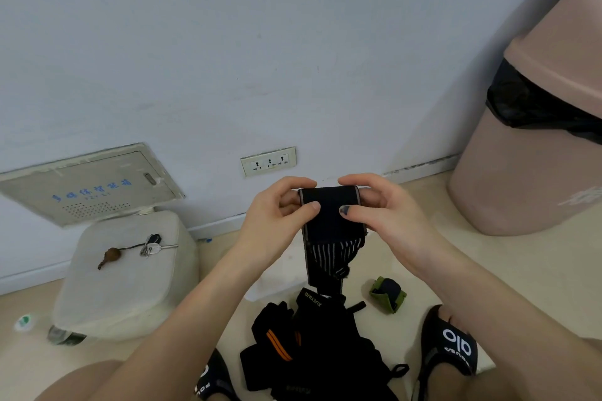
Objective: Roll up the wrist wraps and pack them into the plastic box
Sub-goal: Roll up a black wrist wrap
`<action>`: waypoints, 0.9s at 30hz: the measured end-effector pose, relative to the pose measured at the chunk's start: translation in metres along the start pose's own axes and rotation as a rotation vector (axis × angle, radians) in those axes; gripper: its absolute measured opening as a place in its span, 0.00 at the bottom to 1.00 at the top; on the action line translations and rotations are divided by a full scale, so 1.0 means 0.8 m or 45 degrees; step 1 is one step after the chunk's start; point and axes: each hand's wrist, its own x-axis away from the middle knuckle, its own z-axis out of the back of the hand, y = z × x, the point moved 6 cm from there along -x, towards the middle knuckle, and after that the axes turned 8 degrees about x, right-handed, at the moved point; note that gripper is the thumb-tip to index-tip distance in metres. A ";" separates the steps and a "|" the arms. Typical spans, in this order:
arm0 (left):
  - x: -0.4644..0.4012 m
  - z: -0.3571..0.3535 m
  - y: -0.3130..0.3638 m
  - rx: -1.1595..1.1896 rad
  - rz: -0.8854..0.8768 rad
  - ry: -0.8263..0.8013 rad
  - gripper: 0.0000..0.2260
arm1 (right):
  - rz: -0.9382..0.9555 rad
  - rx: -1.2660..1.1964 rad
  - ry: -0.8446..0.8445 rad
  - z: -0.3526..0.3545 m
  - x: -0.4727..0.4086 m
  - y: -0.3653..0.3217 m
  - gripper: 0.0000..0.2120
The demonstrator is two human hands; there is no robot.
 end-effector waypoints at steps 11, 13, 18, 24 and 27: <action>0.003 0.000 0.008 -0.388 -0.180 -0.057 0.07 | 0.047 -0.039 0.127 0.001 -0.004 0.007 0.18; 0.004 0.000 0.011 -0.428 -0.201 -0.054 0.07 | 0.061 -0.029 0.139 0.000 -0.005 0.006 0.18; 0.002 0.001 0.013 -0.453 -0.238 -0.031 0.08 | 0.165 0.167 0.192 -0.003 -0.004 -0.001 0.13; -0.005 0.000 0.010 -0.368 -0.235 -0.017 0.08 | 0.242 0.282 0.222 -0.002 -0.004 -0.010 0.08; -0.005 -0.002 0.008 -0.284 -0.195 -0.079 0.06 | 0.271 0.365 0.210 -0.003 -0.004 -0.013 0.07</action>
